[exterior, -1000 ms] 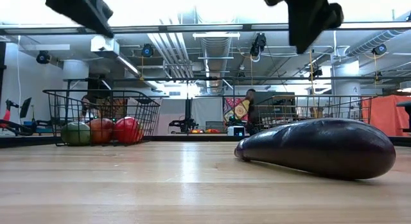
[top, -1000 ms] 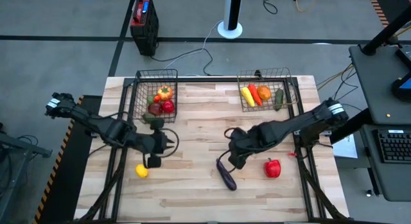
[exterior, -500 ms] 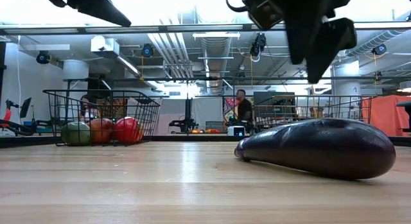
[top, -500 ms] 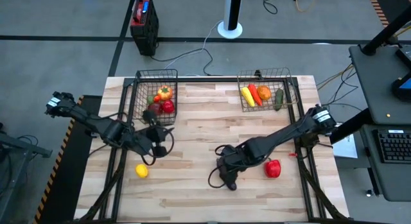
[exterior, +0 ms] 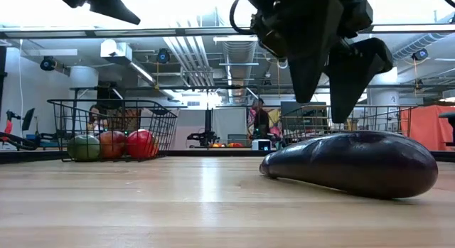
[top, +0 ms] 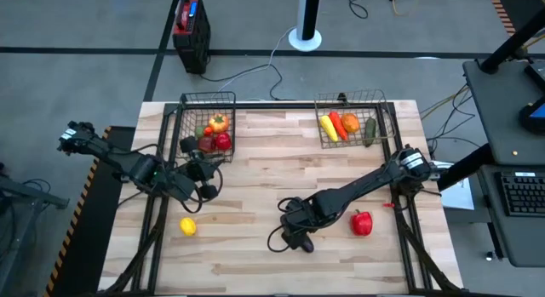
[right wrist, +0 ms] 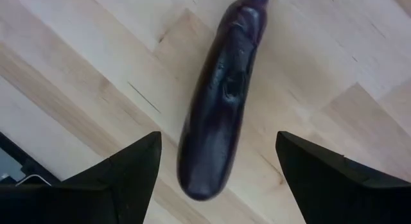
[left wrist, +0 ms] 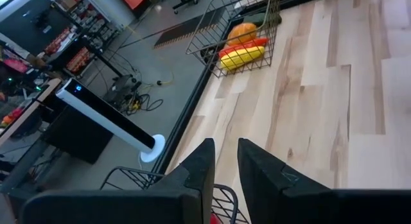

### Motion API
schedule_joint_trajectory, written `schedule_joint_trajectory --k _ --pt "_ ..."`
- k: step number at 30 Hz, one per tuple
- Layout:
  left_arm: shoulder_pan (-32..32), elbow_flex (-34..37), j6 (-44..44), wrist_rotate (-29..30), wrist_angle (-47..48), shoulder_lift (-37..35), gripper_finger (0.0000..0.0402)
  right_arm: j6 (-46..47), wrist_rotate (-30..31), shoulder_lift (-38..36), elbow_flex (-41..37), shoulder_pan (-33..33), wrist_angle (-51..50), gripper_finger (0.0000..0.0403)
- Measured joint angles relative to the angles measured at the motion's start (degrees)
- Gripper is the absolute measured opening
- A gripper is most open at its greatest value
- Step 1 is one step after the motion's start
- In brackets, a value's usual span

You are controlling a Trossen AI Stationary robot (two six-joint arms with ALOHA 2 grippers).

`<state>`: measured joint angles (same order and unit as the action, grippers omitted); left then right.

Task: Sort produce into baskets
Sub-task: Put the eggplant into the right wire basket

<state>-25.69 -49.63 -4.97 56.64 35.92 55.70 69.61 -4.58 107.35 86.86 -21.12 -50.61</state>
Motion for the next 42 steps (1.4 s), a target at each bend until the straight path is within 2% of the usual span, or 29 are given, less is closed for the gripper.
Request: schedule_joint_trajectory --k 18,23,33,37,42 --pt "0.0 1.0 -0.5 -0.2 0.0 1.6 0.0052 -1.9 0.0 8.1 0.9 0.0 0.1 0.0292" --pt "0.0 1.0 -1.7 -0.2 0.0 2.5 0.0052 -2.3 0.9 8.0 0.9 0.0 0.2 0.0264" --pt "0.0 1.0 -4.4 -0.2 0.0 4.2 0.0052 -6.7 1.1 7.8 0.9 0.1 0.4 0.0157" --pt "-0.1 1.0 -6.5 -0.9 0.0 4.3 0.0052 -8.1 0.1 6.4 0.9 0.4 0.3 0.0153" --pt "-0.6 1.0 -9.6 -5.9 -0.3 4.3 0.0052 -11.1 1.2 3.4 1.7 1.6 0.1 0.0167"
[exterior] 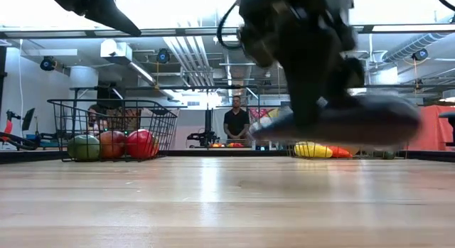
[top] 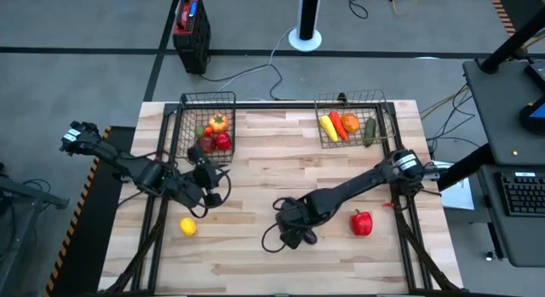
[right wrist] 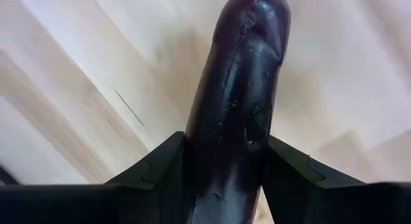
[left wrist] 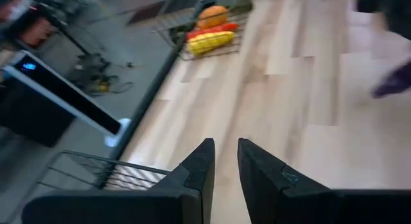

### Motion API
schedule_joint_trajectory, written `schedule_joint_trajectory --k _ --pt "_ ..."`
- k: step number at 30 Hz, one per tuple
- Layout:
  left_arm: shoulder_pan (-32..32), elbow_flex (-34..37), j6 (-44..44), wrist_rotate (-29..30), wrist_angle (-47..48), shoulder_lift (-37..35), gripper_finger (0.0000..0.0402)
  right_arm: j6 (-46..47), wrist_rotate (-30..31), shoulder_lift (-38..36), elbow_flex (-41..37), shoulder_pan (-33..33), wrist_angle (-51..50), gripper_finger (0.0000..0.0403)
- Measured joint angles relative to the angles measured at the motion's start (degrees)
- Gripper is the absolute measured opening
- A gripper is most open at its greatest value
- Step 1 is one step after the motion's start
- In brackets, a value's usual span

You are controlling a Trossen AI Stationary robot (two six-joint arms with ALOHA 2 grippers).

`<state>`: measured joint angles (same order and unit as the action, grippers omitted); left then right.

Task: Sort produce into baskets
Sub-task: Put the eggplant into the right wire basket

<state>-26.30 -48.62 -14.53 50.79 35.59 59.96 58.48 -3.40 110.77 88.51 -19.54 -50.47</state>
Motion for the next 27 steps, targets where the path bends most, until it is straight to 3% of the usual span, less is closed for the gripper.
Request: schedule_joint_trajectory --k 13,27 --pt "-3.9 -0.1 -6.5 -2.4 0.0 0.0 0.0052 -18.4 8.4 -7.9 7.9 9.8 -1.8 0.0165" --pt "-4.4 -0.1 -9.9 -5.6 0.4 0.0 0.0052 -33.1 20.2 -8.0 24.4 28.5 -25.3 0.0166"
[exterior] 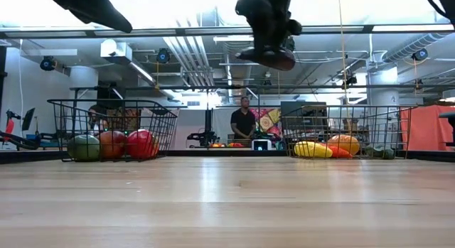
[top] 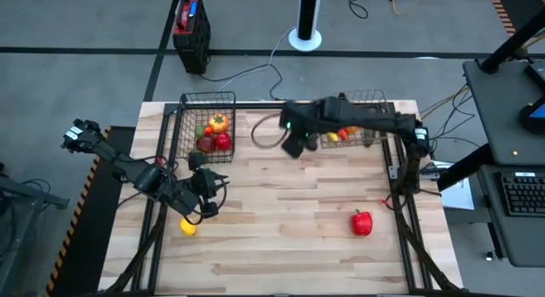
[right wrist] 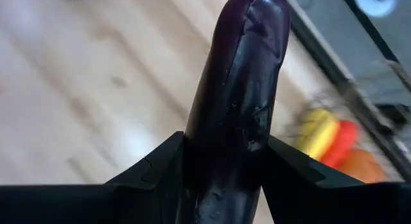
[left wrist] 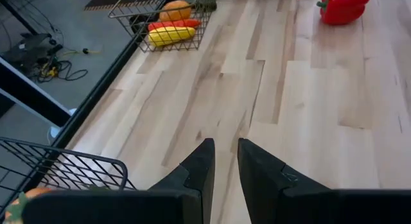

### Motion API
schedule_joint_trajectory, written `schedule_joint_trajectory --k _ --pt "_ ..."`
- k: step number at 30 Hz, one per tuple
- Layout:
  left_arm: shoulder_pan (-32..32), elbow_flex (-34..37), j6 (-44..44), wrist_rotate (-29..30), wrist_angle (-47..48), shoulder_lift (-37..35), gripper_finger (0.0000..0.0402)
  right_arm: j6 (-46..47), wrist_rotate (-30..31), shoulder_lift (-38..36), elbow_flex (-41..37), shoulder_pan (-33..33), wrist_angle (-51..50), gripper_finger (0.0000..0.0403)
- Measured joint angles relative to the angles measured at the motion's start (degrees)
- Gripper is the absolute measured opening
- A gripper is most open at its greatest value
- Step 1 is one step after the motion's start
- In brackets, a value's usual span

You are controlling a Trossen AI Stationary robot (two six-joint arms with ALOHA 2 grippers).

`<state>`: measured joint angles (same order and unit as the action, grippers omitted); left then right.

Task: Sort produce into baskets
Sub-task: Put the eggplant into the right wire basket

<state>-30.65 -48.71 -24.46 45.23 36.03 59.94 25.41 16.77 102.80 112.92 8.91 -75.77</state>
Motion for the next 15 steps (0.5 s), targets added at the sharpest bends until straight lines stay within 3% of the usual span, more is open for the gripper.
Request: schedule_joint_trajectory --k 15 --pt "0.0 0.0 -3.7 -9.0 1.2 0.0 0.0052 -6.7 -0.1 -0.4 -3.2 19.0 -6.5 0.0166"
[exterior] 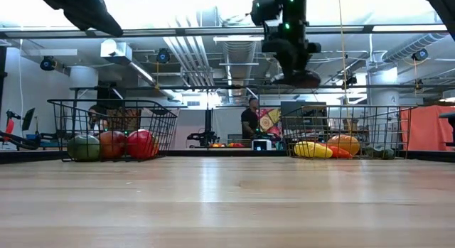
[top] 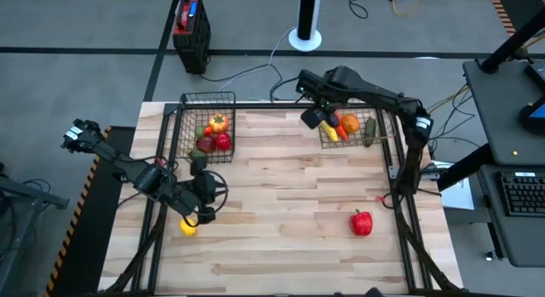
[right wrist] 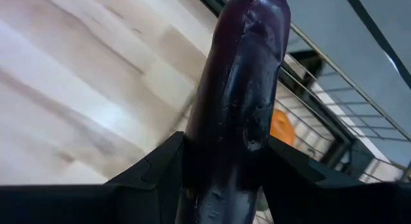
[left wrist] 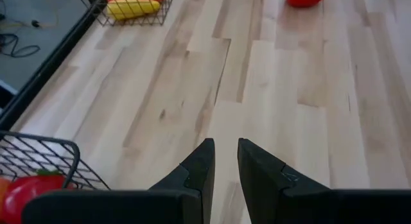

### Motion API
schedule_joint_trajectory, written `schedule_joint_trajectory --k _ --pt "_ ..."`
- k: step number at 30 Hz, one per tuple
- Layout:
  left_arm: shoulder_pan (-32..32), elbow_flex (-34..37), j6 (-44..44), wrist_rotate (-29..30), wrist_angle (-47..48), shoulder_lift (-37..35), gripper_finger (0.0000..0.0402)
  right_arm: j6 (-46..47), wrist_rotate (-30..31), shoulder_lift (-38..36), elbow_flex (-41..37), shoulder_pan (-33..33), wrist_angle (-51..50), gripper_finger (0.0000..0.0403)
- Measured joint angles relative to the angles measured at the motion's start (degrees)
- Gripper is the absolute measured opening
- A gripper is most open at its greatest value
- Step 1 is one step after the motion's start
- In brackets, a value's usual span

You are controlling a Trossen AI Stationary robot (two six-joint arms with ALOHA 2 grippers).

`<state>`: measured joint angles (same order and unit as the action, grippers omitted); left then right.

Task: Sort produce into baskets
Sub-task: Put the eggplant into the right wire basket

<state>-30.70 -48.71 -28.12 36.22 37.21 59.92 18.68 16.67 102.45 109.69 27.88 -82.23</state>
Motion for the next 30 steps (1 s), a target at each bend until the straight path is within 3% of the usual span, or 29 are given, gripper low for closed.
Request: schedule_joint_trajectory --k 17,30 --pt "0.0 0.0 -2.8 -0.6 1.2 0.0 0.0052 -6.5 -0.3 -0.1 -11.9 13.7 6.9 0.0167" --pt "0.0 0.0 -4.0 -0.2 1.3 0.0 0.0052 -7.2 -4.3 -0.1 -19.4 16.4 13.5 0.0166"
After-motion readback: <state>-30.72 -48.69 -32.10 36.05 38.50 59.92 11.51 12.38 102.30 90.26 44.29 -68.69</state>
